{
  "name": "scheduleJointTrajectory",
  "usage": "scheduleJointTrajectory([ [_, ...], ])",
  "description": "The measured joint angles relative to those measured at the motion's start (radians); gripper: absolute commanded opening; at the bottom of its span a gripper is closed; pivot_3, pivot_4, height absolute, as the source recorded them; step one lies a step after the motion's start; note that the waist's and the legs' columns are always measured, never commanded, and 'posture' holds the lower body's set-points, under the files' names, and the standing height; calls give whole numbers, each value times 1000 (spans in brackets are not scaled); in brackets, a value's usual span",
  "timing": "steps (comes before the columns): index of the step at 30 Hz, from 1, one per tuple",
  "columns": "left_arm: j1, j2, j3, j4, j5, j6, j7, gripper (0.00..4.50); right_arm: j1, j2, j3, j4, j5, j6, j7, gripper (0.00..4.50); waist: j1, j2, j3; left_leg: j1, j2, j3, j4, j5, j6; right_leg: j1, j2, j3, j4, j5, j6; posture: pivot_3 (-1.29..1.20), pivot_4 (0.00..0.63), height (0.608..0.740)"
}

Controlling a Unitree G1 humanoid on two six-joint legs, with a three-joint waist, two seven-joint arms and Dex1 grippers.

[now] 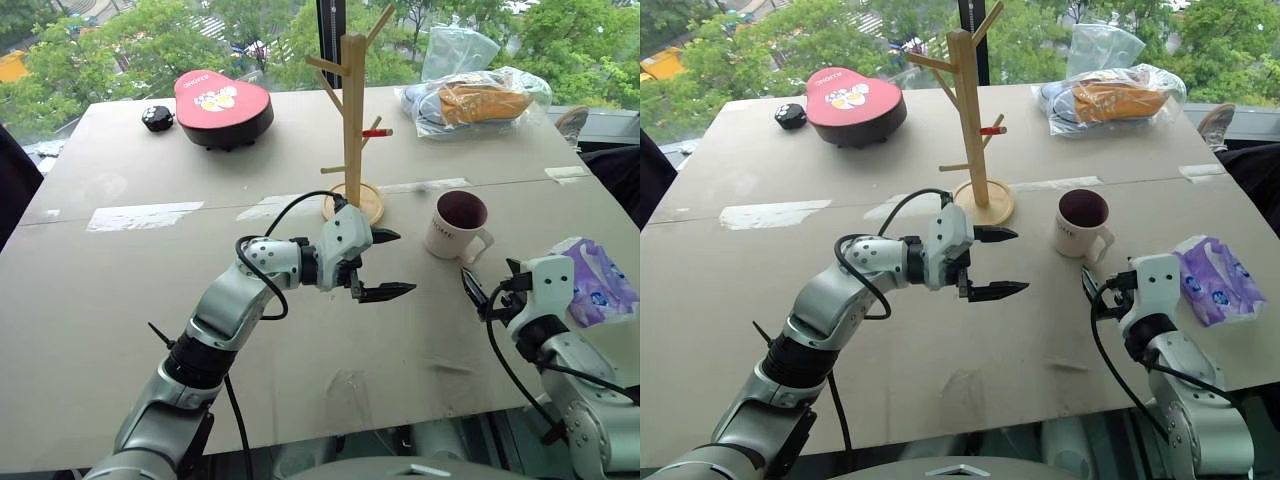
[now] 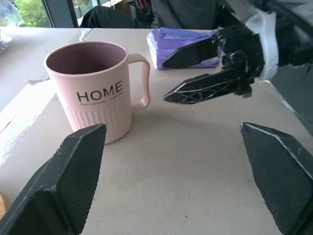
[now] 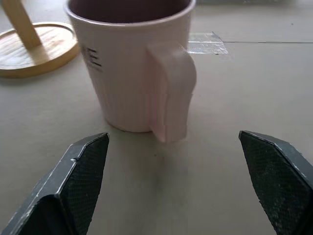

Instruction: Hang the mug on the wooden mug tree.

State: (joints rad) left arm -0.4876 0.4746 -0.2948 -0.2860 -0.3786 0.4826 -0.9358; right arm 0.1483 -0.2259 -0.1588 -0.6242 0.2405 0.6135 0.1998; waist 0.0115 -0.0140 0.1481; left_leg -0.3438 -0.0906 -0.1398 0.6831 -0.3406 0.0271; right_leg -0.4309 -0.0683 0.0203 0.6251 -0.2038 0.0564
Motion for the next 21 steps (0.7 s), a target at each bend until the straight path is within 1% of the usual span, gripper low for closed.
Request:
scheduleJointTrajectory([
  [7, 2, -8, -1, 0, 10, -10, 0, 4500, -91, 4, 5, 246, -34, -191, 22, 4296, 0, 0, 0, 0, 1, 0, 0, 0, 0, 0, 1, 0, 0, 0, 0, 0, 150, 740],
  [10, 5, -7, 0, 2, 22, -16, -2, 4500, -99, 6, 5, 314, -28, -269, 61, 3487, 0, 0, 0, 0, 1, 0, -1, 0, 0, 0, 1, 0, 0, 0, 0, 0, 150, 740],
  [12, 6, -6, 0, 4, 27, -23, -4, 4500, -100, 5, 5, 348, -26, -309, 83, 2743, -1, 0, 0, 0, 1, 0, 0, 0, 0, 0, 1, 1, 0, 0, 0, 0, 150, 740],
  [14, 5, -7, 0, 10, 32, -31, -7, 4500, -104, 5, 5, 390, -20, -349, 108, 1805, -1, 0, 0, 0, 1, 0, 0, 0, 0, 0, 1, 1, 0, 0, 0, 0, 150, 740],
  [15, 5, -6, 0, 17, 32, -32, -8, 4500, -110, 5, 5, 408, -16, -369, 122, 1251, -1, 0, 0, 0, 1, 0, 0, 0, 0, 0, 2, 1, 0, 0, 0, 0, 150, 740],
  [16, 5, -6, 0, 23, 33, -32, -10, 4500, -117, 5, 5, 421, -13, -387, 132, 877, -1, 0, 0, 0, 1, 0, 0, 0, 0, 0, 2, 1, 0, 0, 0, 0, 150, 740],
  [17, 5, -5, 0, 25, 34, -33, -12, 4500, -127, 5, 5, 434, -8, -403, 142, 355, -2, 0, 0, 0, 1, 0, 0, 0, 0, 0, 2, 1, 0, 0, 0, 0, 150, 740],
  [18, 5, -5, 1, 25, 34, -34, -15, 4500, -140, 5, 3, 449, -4, -418, 147, 22, -3, 0, 0, 0, 1, 0, 0, 0, 0, 0, 2, 1, 0, 0, 0, 0, 150, 740],
  [21, 4, -2, 5, 33, 36, -38, -22, 4500, -170, -3, 11, 474, 2, -448, 178, 22, -4, 0, 0, 0, 1, 0, 0, 0, 0, 0, 2, 0, 0, 0, 0, 0, 150, 740],
])
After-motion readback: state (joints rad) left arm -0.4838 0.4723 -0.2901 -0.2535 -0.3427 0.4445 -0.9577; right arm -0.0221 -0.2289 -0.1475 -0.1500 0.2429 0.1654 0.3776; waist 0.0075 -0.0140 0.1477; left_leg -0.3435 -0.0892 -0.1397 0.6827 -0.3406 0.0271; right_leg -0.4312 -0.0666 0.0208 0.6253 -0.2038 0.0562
